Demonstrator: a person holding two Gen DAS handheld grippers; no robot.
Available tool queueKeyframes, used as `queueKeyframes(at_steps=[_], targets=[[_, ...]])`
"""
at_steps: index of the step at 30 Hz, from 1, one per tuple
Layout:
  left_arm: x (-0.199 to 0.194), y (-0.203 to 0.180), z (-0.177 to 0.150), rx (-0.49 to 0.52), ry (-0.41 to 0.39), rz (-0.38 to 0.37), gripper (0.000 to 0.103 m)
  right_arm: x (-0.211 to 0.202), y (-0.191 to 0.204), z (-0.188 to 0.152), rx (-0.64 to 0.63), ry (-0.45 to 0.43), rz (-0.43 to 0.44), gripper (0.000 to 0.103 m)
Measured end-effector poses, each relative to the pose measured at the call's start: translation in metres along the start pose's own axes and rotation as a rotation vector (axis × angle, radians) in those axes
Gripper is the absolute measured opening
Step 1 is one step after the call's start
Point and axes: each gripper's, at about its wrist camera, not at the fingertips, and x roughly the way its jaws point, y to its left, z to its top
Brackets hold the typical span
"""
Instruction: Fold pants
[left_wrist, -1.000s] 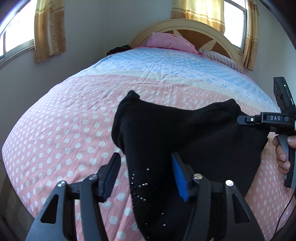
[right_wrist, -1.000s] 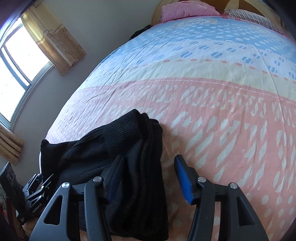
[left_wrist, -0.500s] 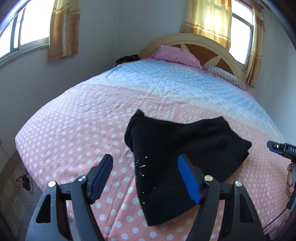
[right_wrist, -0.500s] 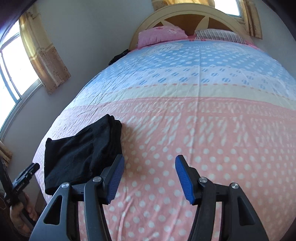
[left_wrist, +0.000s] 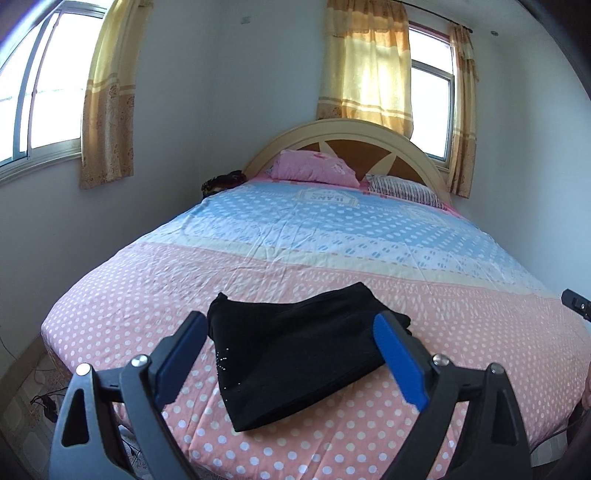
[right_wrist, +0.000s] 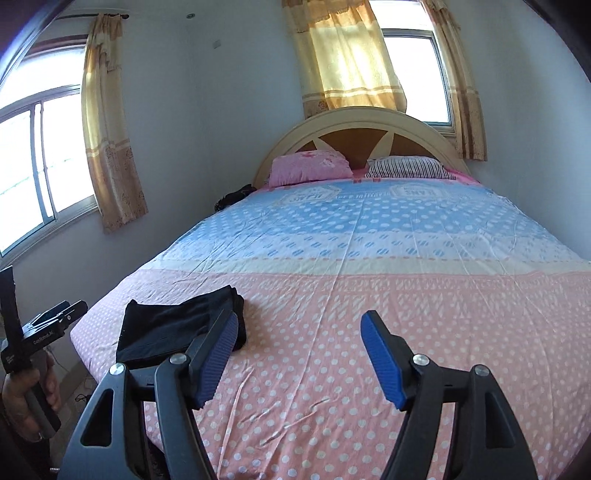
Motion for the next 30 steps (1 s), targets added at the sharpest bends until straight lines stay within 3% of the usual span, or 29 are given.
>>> queueKeyframes(at_steps=[12, 30], targets=[[-0.012, -0.012, 0.001, 0.024, -0.025, -0.008, 0.099, -0.01, 0.014, -0.008, -0.03, -0.025, 0.008, 0.07], [-0.008, -0.02, -0.003, 0.057, 0.0, -0.01, 0.103, -0.012, 0.017, -0.011, -0.034, -0.024, 0.009, 0.07]])
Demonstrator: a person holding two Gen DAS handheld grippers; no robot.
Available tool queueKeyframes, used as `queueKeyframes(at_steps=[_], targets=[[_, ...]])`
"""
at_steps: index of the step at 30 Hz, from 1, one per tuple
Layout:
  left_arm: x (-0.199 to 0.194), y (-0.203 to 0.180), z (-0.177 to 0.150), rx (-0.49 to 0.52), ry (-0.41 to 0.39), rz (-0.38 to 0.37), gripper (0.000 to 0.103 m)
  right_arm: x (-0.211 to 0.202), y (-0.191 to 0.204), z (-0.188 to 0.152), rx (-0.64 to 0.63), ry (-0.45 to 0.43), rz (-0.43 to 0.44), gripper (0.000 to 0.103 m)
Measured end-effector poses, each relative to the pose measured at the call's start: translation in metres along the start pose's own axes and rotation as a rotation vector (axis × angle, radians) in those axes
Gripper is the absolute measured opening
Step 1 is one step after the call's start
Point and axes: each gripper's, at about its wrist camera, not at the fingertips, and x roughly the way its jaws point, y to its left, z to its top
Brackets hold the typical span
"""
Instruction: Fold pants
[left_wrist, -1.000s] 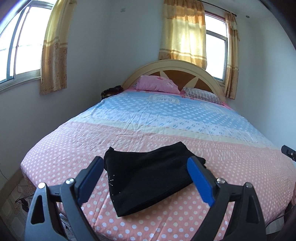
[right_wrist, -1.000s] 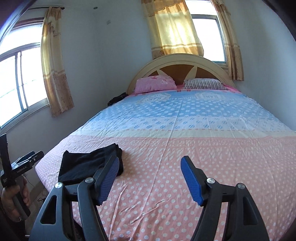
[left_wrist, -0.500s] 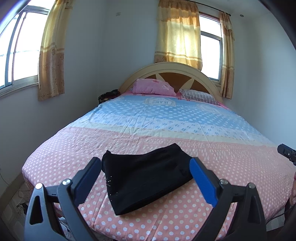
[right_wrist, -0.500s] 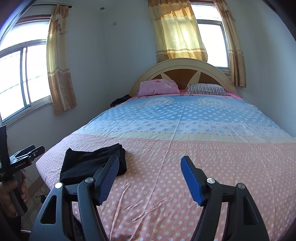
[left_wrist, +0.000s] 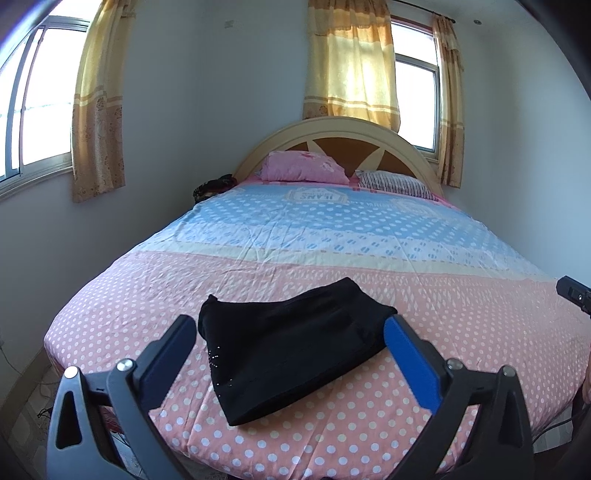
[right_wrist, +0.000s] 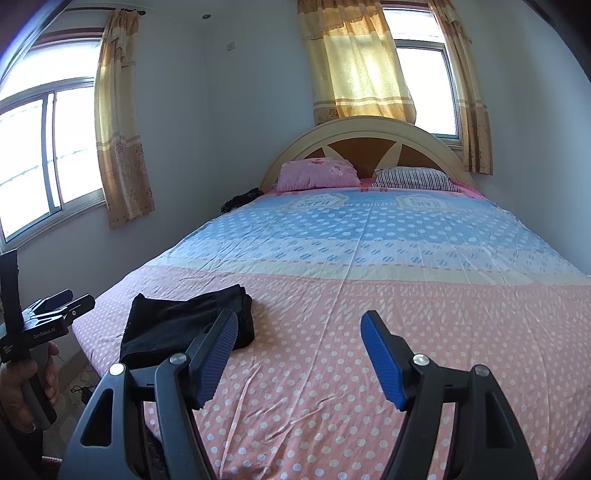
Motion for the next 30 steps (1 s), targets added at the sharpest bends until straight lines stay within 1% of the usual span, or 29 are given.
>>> queueKeyframes(at_steps=[3, 6, 12, 19, 23, 27, 30], targets=[[0.0, -0.002, 0.001, 0.01, 0.011, -0.013, 0.103, 0.0, 0.0, 0.0, -0.002, -0.001, -0.005, 0.07], [-0.004, -0.005, 0.002, 0.022, -0.012, 0.015, 0.103, -0.001, 0.001, 0.001, -0.003, -0.005, -0.013, 0.07], [-0.011, -0.005, 0.007, 0.02, -0.034, 0.025, 0.103, -0.001, 0.002, 0.002, -0.015, -0.007, -0.02, 0.07], [-0.011, -0.003, 0.008, 0.007, -0.029, 0.037, 0.103, 0.0, 0.007, 0.0, -0.033, -0.002, -0.021, 0.07], [-0.008, -0.001, 0.008, -0.002, -0.026, 0.029, 0.103, 0.002, 0.009, -0.001, -0.036, 0.006, -0.023, 0.07], [-0.008, 0.0, 0.003, 0.004, -0.04, 0.065, 0.103, 0.003, 0.01, -0.002, -0.042, 0.012, -0.022, 0.07], [-0.007, 0.0, 0.002, 0.003, -0.043, 0.063, 0.103, 0.005, 0.012, -0.003, -0.046, 0.017, -0.022, 0.07]])
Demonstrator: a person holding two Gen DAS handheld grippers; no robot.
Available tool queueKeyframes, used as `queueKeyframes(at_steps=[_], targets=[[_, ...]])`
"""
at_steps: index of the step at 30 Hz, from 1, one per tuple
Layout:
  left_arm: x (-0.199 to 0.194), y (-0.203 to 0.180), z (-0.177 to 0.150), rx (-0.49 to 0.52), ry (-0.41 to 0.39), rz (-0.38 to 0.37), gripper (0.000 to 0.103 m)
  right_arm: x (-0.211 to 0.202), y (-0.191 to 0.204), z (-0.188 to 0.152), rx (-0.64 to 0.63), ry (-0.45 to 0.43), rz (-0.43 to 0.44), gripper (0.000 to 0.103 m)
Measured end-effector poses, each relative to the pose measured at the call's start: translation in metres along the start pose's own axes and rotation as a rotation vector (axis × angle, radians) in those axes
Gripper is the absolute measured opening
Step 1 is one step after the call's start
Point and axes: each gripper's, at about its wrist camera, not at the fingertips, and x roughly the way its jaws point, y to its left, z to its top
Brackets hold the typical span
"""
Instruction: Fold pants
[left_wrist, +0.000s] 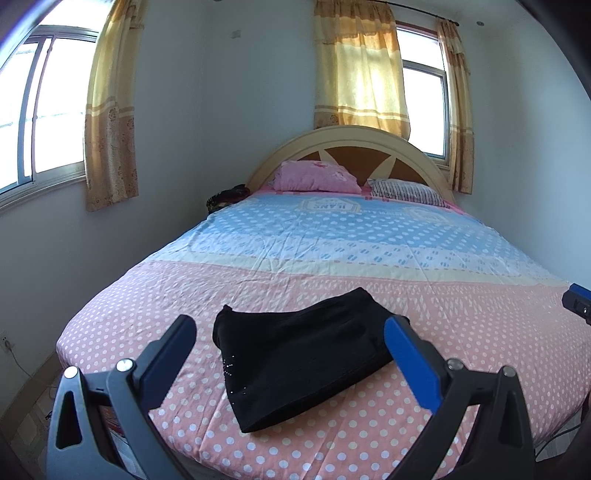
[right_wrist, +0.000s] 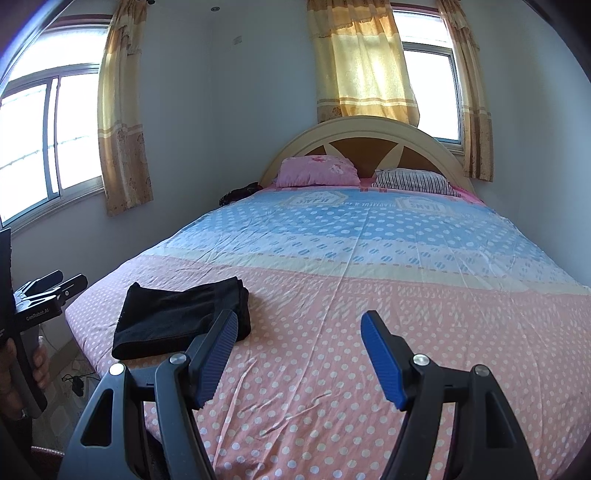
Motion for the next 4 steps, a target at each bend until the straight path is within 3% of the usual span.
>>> queueKeyframes(at_steps=[4], targets=[[0.0004, 0.0, -0.0009, 0.006, 0.0, -0.008, 0.103, 0.0023, 0.0, -0.0011, 0.002, 0.007, -0.001, 0.07]])
